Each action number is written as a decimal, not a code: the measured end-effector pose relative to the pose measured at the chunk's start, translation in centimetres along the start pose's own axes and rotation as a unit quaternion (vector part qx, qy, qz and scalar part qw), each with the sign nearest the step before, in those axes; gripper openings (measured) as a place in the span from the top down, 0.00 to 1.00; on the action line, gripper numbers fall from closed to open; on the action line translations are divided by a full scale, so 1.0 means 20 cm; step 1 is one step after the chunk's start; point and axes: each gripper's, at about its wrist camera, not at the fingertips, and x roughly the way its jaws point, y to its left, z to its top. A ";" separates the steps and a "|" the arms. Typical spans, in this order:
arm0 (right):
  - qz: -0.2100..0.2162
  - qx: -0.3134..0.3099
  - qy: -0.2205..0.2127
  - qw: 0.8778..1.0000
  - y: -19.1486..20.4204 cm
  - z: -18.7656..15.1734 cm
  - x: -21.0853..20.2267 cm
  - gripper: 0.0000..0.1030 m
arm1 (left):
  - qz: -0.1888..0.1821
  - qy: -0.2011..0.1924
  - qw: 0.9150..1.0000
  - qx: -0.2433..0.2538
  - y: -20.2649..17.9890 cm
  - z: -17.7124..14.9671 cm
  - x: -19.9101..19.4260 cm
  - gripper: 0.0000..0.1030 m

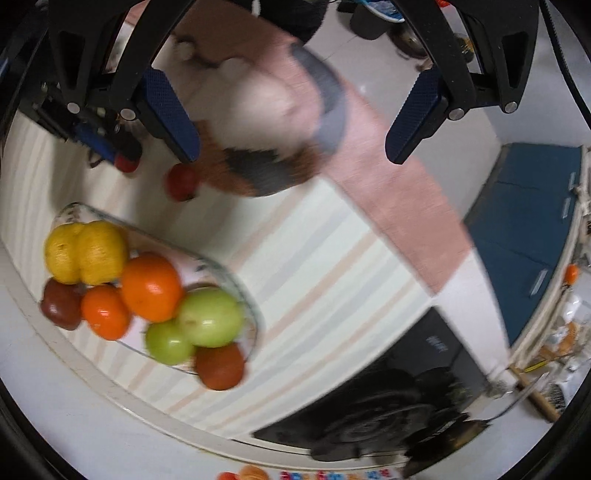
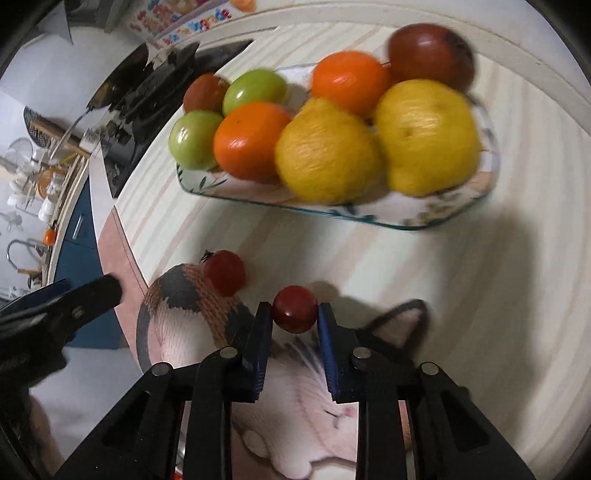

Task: Organize fruits

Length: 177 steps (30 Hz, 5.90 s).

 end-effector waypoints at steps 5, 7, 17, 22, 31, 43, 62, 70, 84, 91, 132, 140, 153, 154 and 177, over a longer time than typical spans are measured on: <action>-0.010 0.027 -0.011 1.000 -0.14 -0.03 -0.12 0.74 | -0.064 0.024 0.997 0.037 -0.18 0.08 0.11 0.16; -0.015 0.038 -0.013 0.999 -0.19 -0.03 -0.14 0.74 | -0.076 0.040 0.995 0.055 -0.24 0.10 0.16 0.41; -0.020 0.060 -0.028 0.998 -0.28 -0.02 -0.20 0.74 | -0.094 0.066 0.990 0.083 -0.36 0.11 0.30 0.73; -0.008 0.077 -0.045 0.996 -0.32 0.00 -0.28 0.74 | -0.099 0.064 0.990 0.077 -0.33 0.12 0.27 0.73; 0.056 0.134 -0.075 0.987 -0.47 0.20 -0.40 0.74 | -0.185 0.032 0.981 0.052 -0.32 0.25 -0.07 0.73; 0.077 0.160 -0.062 0.982 -0.66 0.49 -0.29 0.74 | -0.227 0.046 0.973 -0.010 -0.27 0.40 -0.04 0.73; 0.102 0.111 -0.029 0.988 -0.41 0.25 -0.13 0.74 | -0.252 0.070 0.956 -0.132 -0.09 0.36 0.22 0.73; 0.040 0.041 -0.033 0.998 -0.27 0.29 -0.08 0.74 | -0.255 0.070 0.954 -0.139 -0.10 0.33 0.25 0.72; 0.015 0.021 -0.041 0.999 -0.21 0.29 -0.08 0.73 | -0.272 0.058 0.947 -0.161 -0.11 0.30 0.26 0.72; 0.027 0.035 -0.048 0.998 -0.25 0.25 -0.16 0.38 | -0.233 0.045 0.967 -0.098 -0.12 0.23 0.16 0.71; 0.016 0.041 -0.088 0.995 -0.34 0.20 -0.41 0.37 | -0.207 0.014 0.978 0.000 -0.38 0.27 0.20 0.74; 0.019 0.042 -0.087 0.995 -0.34 0.21 -0.41 0.37 | -0.215 0.017 0.976 -0.024 -0.34 0.26 0.20 0.73; -0.045 0.034 -0.088 0.995 -0.32 0.24 -0.47 0.13 | -0.181 -0.021 0.983 -0.031 -0.31 0.24 0.05 0.21; -0.062 0.030 -0.087 0.994 -0.31 0.24 -0.48 0.12 | -0.171 -0.026 0.984 -0.031 -0.30 0.24 0.03 0.21; -0.122 -0.034 -0.164 0.978 0.07 -0.30 -1.35 0.08 | -0.051 -0.208 0.977 0.010 -0.09 -0.35 -1.01 0.21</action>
